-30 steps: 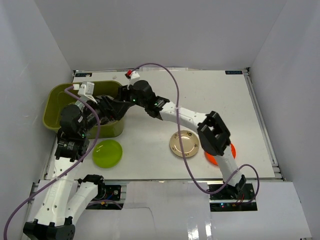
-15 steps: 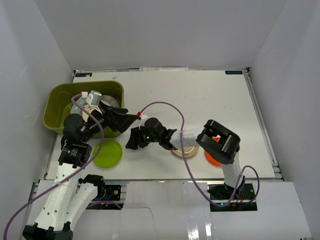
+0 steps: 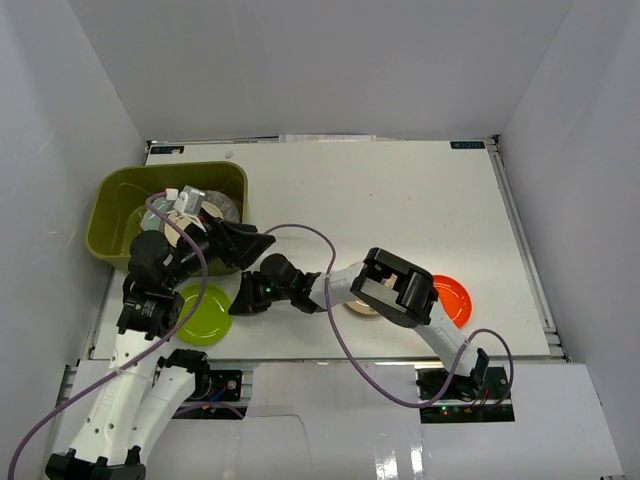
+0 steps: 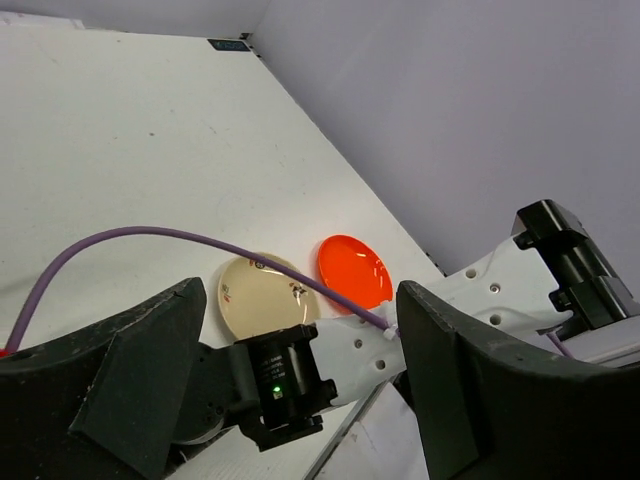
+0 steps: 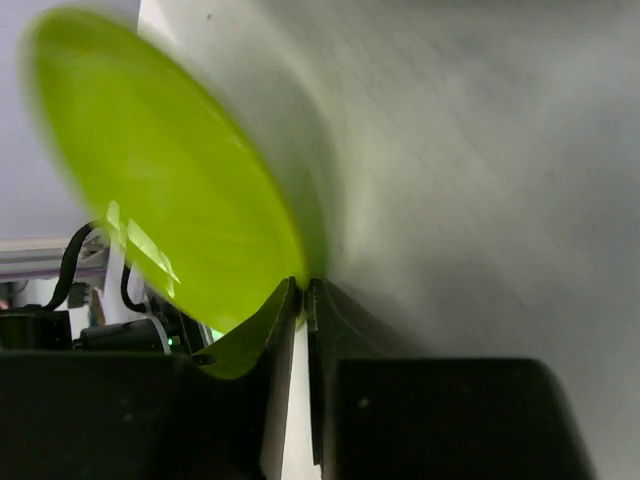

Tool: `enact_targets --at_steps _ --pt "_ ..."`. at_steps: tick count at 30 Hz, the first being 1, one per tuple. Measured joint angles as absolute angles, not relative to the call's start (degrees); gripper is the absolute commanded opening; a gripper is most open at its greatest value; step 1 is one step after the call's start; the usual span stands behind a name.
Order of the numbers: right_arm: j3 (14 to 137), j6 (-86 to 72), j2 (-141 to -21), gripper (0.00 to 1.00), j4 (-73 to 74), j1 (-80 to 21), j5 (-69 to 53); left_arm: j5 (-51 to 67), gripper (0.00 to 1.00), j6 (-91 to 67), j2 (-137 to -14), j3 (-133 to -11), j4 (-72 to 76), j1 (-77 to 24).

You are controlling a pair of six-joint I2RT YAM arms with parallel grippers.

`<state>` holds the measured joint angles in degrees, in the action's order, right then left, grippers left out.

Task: Place the plates into the plastic bin on the countertop

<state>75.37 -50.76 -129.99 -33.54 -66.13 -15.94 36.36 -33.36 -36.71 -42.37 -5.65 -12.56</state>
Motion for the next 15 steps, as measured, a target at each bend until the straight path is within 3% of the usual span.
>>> enact_targets --at_steps 7,15 --pt "59.53 -52.05 -119.52 0.08 -37.56 -63.70 -12.99 35.48 0.83 -33.56 -38.92 -42.59 -7.09 -12.58" --pt "35.51 -46.92 -92.38 0.08 -37.54 -50.54 -10.39 33.54 0.68 -34.87 -46.81 -44.34 -9.04 -12.88"
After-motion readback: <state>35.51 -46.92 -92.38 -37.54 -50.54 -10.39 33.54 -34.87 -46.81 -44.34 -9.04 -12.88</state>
